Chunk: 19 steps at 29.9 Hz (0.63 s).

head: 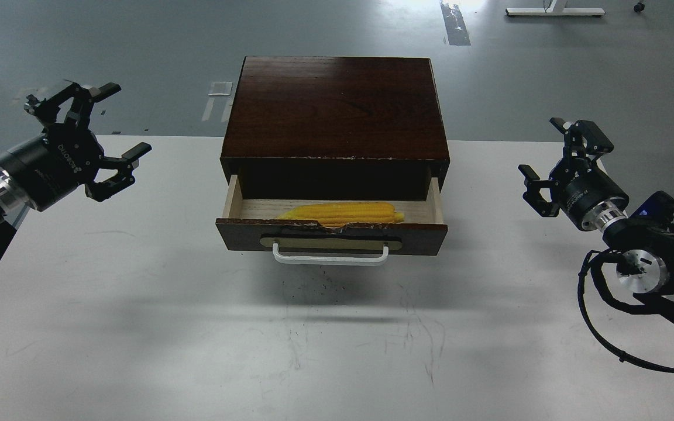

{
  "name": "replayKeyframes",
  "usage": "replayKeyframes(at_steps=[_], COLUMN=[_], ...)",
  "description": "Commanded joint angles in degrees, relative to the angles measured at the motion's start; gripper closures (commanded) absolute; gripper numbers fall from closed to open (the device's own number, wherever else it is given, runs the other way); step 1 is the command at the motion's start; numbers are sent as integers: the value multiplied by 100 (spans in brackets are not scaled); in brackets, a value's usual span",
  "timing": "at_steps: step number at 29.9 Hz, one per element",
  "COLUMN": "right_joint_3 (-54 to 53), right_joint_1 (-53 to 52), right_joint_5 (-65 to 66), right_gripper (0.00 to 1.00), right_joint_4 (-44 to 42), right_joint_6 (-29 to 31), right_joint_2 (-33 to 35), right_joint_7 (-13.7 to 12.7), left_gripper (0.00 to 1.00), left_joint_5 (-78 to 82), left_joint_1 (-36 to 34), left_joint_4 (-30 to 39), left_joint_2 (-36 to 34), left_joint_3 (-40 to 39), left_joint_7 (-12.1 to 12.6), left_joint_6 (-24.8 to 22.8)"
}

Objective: Put corn in drawer with both arms

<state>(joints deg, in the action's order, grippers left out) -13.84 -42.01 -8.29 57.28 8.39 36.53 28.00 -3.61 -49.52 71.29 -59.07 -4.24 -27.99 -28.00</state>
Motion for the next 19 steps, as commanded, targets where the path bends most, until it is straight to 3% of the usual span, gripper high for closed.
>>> replayKeyframes(at_steps=[1,19], right_joint_3=[-5,-251], right_joint_1=[9,9], right_joint_5=[20,29], right_gripper=[0,0], right_joint_4=[-6,-6], right_joint_6=[5,-48], right_joint_2=[-41,-93], right_joint_7=[0,0], left_gripper=[1,1], left_joint_5=[0,-17], left_joint_1=[21,680], left_joint_4=[-19,-590], left_joint_2=[62,774], left_joint_3=[-33,-683], left_joint_7=[-1,-1], left_joint_6=[0,0])
